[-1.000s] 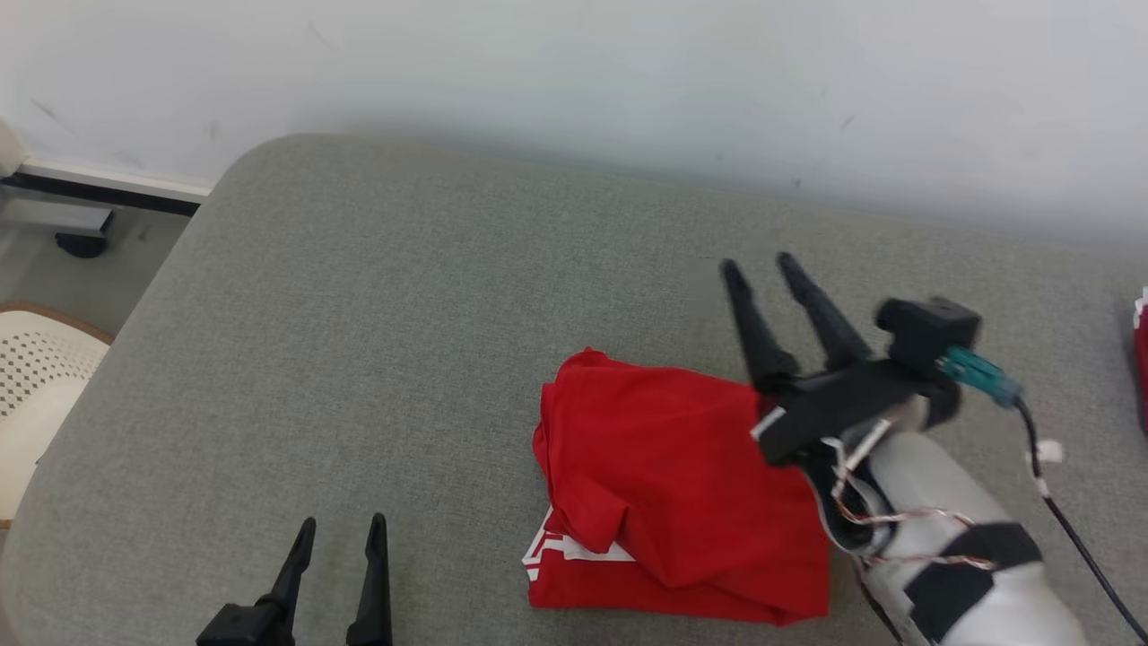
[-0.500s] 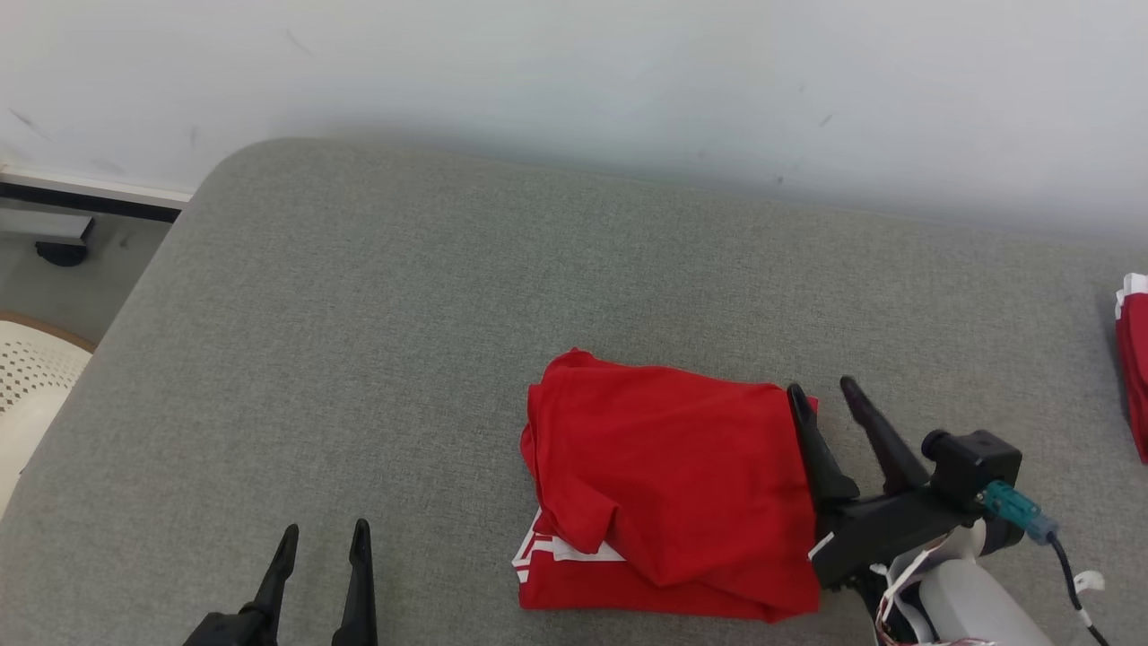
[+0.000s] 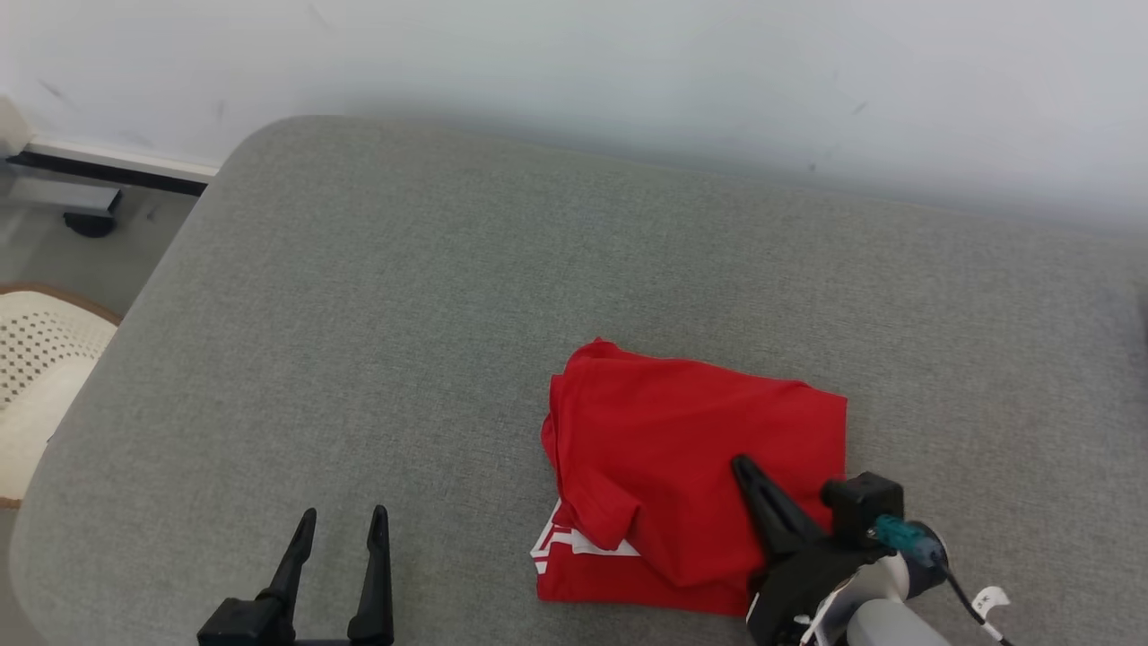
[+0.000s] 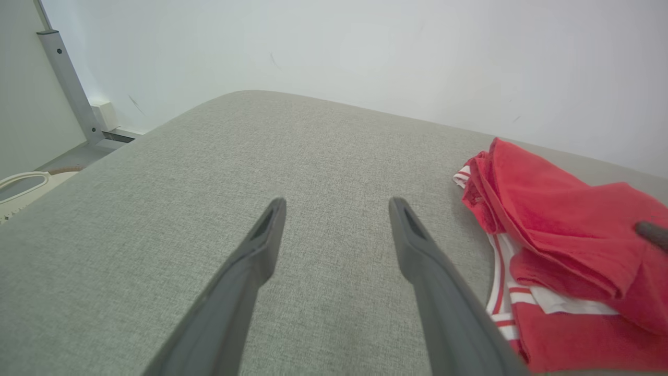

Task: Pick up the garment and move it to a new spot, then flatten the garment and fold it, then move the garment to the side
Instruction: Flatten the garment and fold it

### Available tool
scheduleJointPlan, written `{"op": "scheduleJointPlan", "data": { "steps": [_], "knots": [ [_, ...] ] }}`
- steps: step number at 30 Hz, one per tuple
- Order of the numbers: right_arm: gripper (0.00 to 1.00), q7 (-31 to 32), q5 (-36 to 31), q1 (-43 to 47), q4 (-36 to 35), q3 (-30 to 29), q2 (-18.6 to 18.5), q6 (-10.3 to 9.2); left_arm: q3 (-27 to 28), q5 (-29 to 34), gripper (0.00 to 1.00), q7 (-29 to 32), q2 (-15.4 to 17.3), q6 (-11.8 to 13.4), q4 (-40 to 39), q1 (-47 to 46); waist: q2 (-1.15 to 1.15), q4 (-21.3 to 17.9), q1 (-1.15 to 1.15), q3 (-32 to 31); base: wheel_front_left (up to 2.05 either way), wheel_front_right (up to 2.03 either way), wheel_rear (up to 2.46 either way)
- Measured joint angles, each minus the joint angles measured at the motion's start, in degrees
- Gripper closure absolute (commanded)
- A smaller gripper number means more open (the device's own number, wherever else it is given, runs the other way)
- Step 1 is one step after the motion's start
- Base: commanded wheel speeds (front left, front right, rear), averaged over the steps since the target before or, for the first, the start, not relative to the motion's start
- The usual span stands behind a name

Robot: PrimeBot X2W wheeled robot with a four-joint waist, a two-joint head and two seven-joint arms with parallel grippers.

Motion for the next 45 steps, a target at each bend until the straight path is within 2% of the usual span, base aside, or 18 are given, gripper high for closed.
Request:
{"op": "scheduleJointPlan", "data": {
  "steps": [6,16,23,28,35,38,39,45],
  "knots": [
    [1.00,0.00,0.08,-1.61,3.10,3.80,1.96,0.00,-0.65,-0.03,0.00,0.00,-0.01,0.00,0.24,-0.87,0.00,1.84,0.00,0.82,0.00,0.00,0.00],
    [1.00,0.00,1.12,-2.07,3.66,10.82,4.80,0.00,-1.00,-0.07,0.00,0.00,0.00,0.00,0.49,-1.05,0.00,3.59,0.01,1.16,0.00,0.00,0.00],
    [1.00,0.00,4.46,-2.29,2.91,17.13,6.26,0.00,-1.45,-0.18,0.00,0.00,-0.01,0.03,0.56,-1.04,0.00,3.96,0.01,0.93,0.00,0.00,0.00],
    [1.00,0.00,6.27,-3.58,2.94,18.38,6.38,0.00,-1.47,-0.25,0.00,0.00,-0.01,0.07,0.59,-1.00,0.00,3.83,0.01,0.66,0.00,0.00,0.00],
    [1.00,0.01,5.84,-3.72,-2.02,11.15,4.99,0.00,0.04,-0.18,0.00,0.00,0.01,0.46,0.23,-0.31,0.00,2.27,0.01,-0.08,0.00,0.00,0.00],
    [1.00,0.00,3.99,-2.15,-5.73,5.98,3.26,0.00,0.64,0.08,0.00,0.00,0.01,0.47,-0.18,0.34,0.00,1.15,0.00,-0.61,0.00,0.00,0.00],
    [1.00,0.00,2.52,-0.68,-8.43,2.07,2.49,0.00,1.01,0.26,0.00,0.00,-0.02,0.45,-0.69,0.48,0.00,0.28,0.00,-1.00,0.00,0.00,0.00],
    [1.00,0.00,-1.71,4.78,-15.21,-7.31,0.96,0.00,2.32,1.01,0.00,0.00,0.00,0.15,-1.49,1.47,0.00,-2.64,0.00,-2.19,0.00,0.00,0.00]
  ]
}}
